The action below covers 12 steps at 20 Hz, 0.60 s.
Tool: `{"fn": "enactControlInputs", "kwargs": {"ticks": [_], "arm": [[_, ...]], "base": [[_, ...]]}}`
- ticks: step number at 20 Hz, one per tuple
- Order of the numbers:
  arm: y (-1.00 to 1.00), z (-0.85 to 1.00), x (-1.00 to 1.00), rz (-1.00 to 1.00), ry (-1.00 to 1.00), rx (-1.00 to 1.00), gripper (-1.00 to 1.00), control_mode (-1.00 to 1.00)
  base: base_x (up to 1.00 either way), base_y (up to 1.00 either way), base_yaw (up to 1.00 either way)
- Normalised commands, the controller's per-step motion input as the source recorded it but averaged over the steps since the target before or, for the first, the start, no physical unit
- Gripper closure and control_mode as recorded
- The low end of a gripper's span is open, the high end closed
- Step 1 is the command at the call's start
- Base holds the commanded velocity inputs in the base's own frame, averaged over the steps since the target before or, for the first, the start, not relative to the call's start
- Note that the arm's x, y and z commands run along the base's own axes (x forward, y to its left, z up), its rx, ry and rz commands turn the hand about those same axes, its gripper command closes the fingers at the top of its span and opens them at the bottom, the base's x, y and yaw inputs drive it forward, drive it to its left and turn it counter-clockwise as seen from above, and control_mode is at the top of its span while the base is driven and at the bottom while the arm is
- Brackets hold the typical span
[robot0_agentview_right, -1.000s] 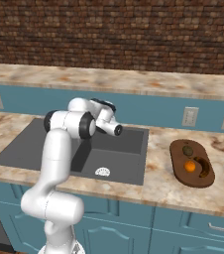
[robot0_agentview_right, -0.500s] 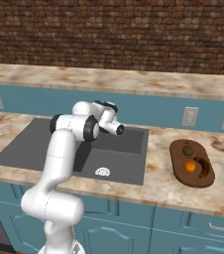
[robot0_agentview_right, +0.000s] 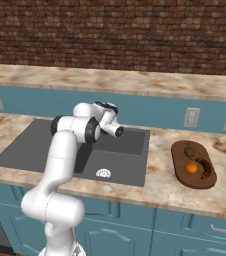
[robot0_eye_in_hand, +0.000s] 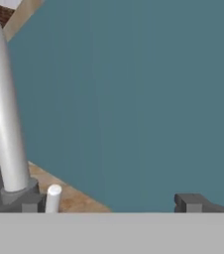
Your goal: Pick the tangerine, banana, kiwi from the sink and place them on the cutting board to airdry. Then turn off the sink faucet.
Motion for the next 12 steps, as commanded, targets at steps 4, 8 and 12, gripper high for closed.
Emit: {"fn": "enactControlInputs", "kwargs": {"ticks": [4,8,12], "arm": [[0.65,0.0,0.27,0.0,0.0,0.04,-1.0,-1.0],[0.79,0.0,0.42,0.06,0.0,0.05,-1.0,-1.0],[0.85,0.0,0.63,0.24,0.05,0.1,-1.0,-1.0]], "base": [[0.0,0.0,0.0],[0.0,0.0,0.0],[0.0,0.0,0.0]]}}
